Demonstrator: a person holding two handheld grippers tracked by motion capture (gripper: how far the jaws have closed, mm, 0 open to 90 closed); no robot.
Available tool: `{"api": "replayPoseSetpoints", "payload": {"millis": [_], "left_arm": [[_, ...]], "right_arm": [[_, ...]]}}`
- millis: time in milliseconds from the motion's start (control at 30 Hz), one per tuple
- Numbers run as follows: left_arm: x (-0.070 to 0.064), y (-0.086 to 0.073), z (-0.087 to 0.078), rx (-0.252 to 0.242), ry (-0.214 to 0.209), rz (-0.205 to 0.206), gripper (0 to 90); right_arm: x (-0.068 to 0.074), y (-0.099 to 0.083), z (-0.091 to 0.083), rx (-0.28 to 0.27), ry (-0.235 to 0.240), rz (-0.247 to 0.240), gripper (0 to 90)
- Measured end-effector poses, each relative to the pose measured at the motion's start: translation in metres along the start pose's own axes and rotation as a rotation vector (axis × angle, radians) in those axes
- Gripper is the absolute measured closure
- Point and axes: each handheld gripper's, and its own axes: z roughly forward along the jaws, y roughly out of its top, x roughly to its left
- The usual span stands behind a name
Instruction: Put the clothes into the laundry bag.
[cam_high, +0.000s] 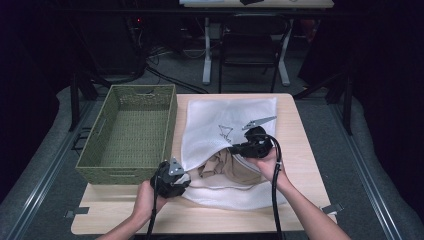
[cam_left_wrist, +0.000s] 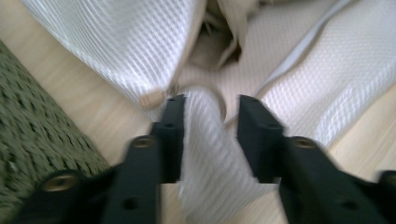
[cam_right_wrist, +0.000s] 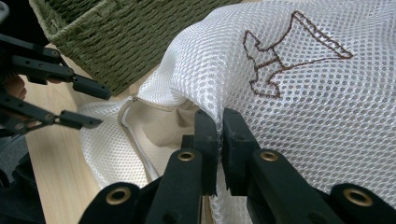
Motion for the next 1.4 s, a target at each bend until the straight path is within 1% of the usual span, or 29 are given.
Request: {"api": "replayPoseSetpoints", "payload": {"millis": [67, 167, 200, 233, 400, 433, 500, 533, 600, 633, 700, 733, 767, 800, 833, 867, 933, 1000, 1133, 1167, 1200, 1233, 1300, 1333, 1367, 1400], "left_arm": [[-0.002, 0.005, 0.0, -0.017, 0.006, 0.01, 49.1], [-0.004, 0.019, 0.007, -0.047, 0.012, 0.007, 43.6], [-0.004, 0.024, 0.01, -0.057, 0.021, 0.005, 42.4], [-0.005, 0.03, 0.013, -0.079, 0.021, -0.007, 40.9], [-0.002, 0.056, 0.028, -0.119, 0.047, -0.013, 38.8], [-0.002, 0.061, 0.032, -0.125, 0.061, -0.015, 38.8], [-0.002, 0.069, 0.04, -0.124, 0.078, -0.013, 38.7], [-0.001, 0.073, 0.043, -0.121, 0.079, -0.014, 38.8], [0.0, 0.078, 0.049, -0.129, 0.095, -0.003, 41.8], [0.001, 0.08, 0.05, -0.124, 0.095, -0.01, 43.9], [0.0, 0.081, 0.052, -0.124, 0.113, 0.012, 49.7], [0.0, 0.082, 0.051, -0.119, 0.107, 0.019, 53.4], [0.0, 0.082, 0.051, -0.13, 0.108, 0.023, 58.0], [0.0, 0.083, 0.049, -0.13, 0.117, 0.047, 62.1], [0.0, 0.083, 0.048, -0.13, 0.117, 0.055, 66.7], [0.001, 0.084, 0.045, -0.127, 0.109, 0.073, 71.6], [0.001, 0.084, 0.041, -0.136, 0.1, 0.086, 80.4], [0.003, 0.083, 0.035, -0.132, 0.078, 0.1, 83.1], [0.004, 0.08, 0.026, -0.103, 0.038, 0.143, 83.6], [0.004, 0.078, 0.024, -0.107, 0.023, 0.148, 83.6], [0.005, 0.077, 0.023, -0.097, 0.009, 0.153, 82.5], [0.006, 0.075, 0.022, -0.095, -0.002, 0.15, 80.8], [0.006, 0.071, 0.022, -0.097, -0.027, 0.126, 73.9], [0.006, 0.069, 0.021, -0.1, -0.034, 0.117, 70.2], [0.005, 0.067, 0.02, -0.101, -0.046, 0.11, 65.3], [0.004, 0.064, 0.021, -0.101, -0.062, 0.093, 62.8]], "right_arm": [[0.0, 0.001, 0.0, -0.006, -0.002, -0.003, 86.1], [0.002, 0.002, 0.001, 0.0, 0.002, -0.004, 86.1], [0.002, 0.001, 0.001, 0.002, 0.004, -0.006, 86.1], [0.002, 0.001, 0.002, 0.008, 0.007, -0.006, 86.1], [0.001, 0.0, 0.001, 0.016, 0.015, -0.008, 86.1], [0.001, 0.0, 0.001, 0.016, 0.016, -0.006, 86.1], [0.002, 0.0, 0.002, 0.02, 0.019, -0.006, 86.1], [0.002, 0.0, 0.002, 0.018, 0.017, -0.007, 86.0], [0.002, 0.0, 0.002, 0.019, 0.015, -0.01, 86.0], [0.002, 0.0, 0.002, 0.017, 0.014, -0.009, 85.9], [0.002, 0.0, 0.001, 0.02, 0.014, -0.01, 85.9], [0.002, -0.001, 0.001, 0.019, 0.015, -0.01, 85.8], [0.002, -0.001, 0.001, 0.022, 0.015, -0.01, 85.8], [0.002, -0.001, 0.002, 0.025, 0.016, -0.01, 85.8], [0.002, -0.001, 0.002, 0.028, 0.018, -0.012, 85.7], [0.002, -0.001, 0.002, 0.029, 0.017, -0.013, 85.7], [0.003, 0.0, 0.002, 0.033, 0.016, -0.015, 85.6], [0.004, -0.001, 0.001, 0.039, 0.016, -0.023, 85.5], [0.004, -0.002, 0.001, 0.055, 0.027, -0.021, 85.3], [0.004, -0.002, 0.001, 0.058, 0.027, -0.022, 85.2], [0.005, -0.003, 0.002, 0.064, 0.03, -0.028, 85.3], [0.005, -0.003, 0.002, 0.068, 0.029, -0.03, 85.3], [0.006, -0.004, 0.002, 0.073, 0.027, -0.036, 85.4], [0.006, -0.004, 0.002, 0.076, 0.027, -0.031, 85.5], [0.005, -0.005, 0.001, 0.077, 0.026, -0.03, 85.5], [0.005, -0.005, 0.002, 0.08, 0.029, -0.032, 85.5]]}}
